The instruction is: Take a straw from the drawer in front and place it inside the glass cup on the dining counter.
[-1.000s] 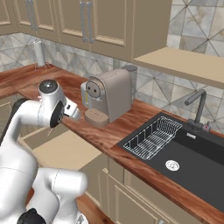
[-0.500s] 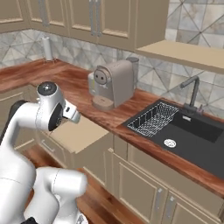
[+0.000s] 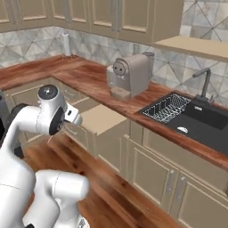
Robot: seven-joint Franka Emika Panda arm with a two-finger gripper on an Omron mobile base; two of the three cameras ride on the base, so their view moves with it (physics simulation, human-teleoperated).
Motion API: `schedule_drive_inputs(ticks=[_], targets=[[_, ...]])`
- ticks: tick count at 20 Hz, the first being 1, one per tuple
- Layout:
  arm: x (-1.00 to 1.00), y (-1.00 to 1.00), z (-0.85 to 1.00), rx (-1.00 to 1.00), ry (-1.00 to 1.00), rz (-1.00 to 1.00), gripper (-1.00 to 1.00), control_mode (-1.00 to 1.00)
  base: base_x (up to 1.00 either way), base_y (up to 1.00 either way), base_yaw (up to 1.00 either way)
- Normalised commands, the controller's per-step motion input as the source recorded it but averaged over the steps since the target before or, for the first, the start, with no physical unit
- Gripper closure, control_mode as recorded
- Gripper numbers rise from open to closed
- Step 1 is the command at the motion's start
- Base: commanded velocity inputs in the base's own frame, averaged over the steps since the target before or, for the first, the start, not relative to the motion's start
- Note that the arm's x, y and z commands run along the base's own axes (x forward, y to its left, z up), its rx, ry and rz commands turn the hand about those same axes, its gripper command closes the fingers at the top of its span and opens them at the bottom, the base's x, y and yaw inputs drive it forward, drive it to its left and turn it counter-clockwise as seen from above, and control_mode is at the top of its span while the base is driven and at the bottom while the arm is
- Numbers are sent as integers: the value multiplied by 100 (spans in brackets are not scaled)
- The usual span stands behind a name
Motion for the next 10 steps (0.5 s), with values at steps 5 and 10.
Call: schedule_drive_inputs(ticks=[5,10], targets=[[0,0,0,0,0,0,100,100,-1,0,74],[0,0,0,0,0,0,100,100,0,0,78]])
